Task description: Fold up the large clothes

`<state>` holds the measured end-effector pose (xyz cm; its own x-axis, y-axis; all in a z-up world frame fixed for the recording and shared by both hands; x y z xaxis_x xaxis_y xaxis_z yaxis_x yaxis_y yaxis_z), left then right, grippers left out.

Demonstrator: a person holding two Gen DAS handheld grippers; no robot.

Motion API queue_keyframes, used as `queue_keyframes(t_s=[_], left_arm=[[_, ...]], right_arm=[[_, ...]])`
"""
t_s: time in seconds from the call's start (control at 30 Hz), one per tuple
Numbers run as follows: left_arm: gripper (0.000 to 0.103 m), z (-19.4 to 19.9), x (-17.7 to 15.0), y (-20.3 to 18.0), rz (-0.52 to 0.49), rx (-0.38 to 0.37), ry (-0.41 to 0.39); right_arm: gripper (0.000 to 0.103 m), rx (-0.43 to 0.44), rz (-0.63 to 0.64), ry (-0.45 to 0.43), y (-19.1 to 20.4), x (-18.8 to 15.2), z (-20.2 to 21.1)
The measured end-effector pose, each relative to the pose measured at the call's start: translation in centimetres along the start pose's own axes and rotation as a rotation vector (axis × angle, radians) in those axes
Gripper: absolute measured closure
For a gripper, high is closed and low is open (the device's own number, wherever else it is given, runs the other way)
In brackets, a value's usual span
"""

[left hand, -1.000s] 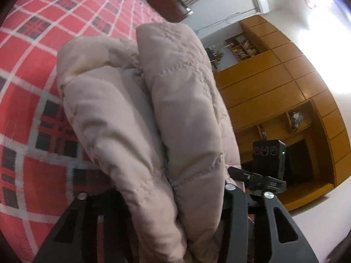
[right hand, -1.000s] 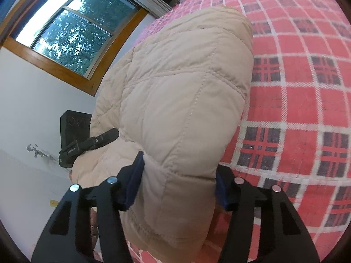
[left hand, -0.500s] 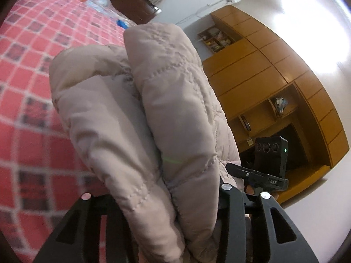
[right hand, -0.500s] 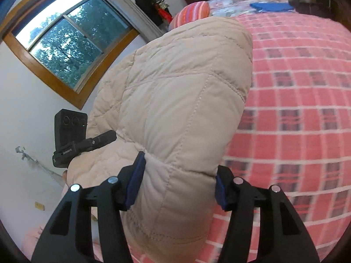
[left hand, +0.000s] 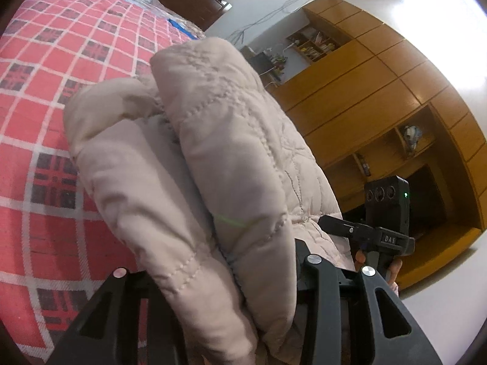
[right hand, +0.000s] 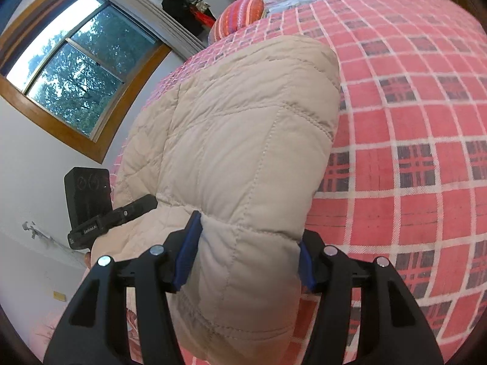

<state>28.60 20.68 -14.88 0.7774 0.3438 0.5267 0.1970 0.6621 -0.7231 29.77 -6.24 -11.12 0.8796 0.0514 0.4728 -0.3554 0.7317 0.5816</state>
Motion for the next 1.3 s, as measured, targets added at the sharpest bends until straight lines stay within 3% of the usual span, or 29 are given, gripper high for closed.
queue_keyframes(t_s=[0.4, 0.53, 0.7, 0.87, 1.1, 1.17, 1.3], left_arm=[[0.061, -1.7, 0.4, -0.3, -0.014, 0.024, 0.031], [0.057, -1.5, 0.2, 0.2, 0.020, 0.023, 0.028], [0.043, -0.8, 0.2, -0.4, 0.013, 0.089, 0.036], [0.032, 0.9, 0.4, -2.8, -0.057, 0.226, 0.017], [0.017, 5.3, -0.9, -6.4, -0.225, 0.461, -0.088], [0.012, 6.3, -1.5, -7.0, -0.212, 0.495, -0.111], [0.010, 8.2, -3.5, -7.4, -0.175, 0.632, -0.183]], right_arm=[[0.043, -0.029, -0.028, 0.004, -1.1, -2.0, -1.3], [0.040, -0.044, -0.017, -0.001, -0.4, -2.4, -1.2], [0.027, -0.100, -0.015, -0.027, 0.8, -3.0, -0.1], [0.012, -0.133, 0.011, -0.079, 1.8, -4.0, 1.9], [0.011, -0.212, 0.021, -0.112, 2.5, -6.7, 4.3], [0.010, -0.223, 0.013, -0.117, 2.6, -7.6, 4.7], [0.010, -0.261, 0.011, -0.130, 3.5, -9.2, 4.9]])
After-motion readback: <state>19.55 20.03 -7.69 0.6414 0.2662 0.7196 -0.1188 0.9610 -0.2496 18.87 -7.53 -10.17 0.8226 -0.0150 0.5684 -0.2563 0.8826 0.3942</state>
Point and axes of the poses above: each gripper's, at about its wrist camera, not at the fingertips, and z roughly against the way its jaws point, y to its left, x to its top, the point moved 3 cm from there along -z, roughly the way its jaws point, and after that the axes turned 6 degrees about -y, right-handed, at the moved point
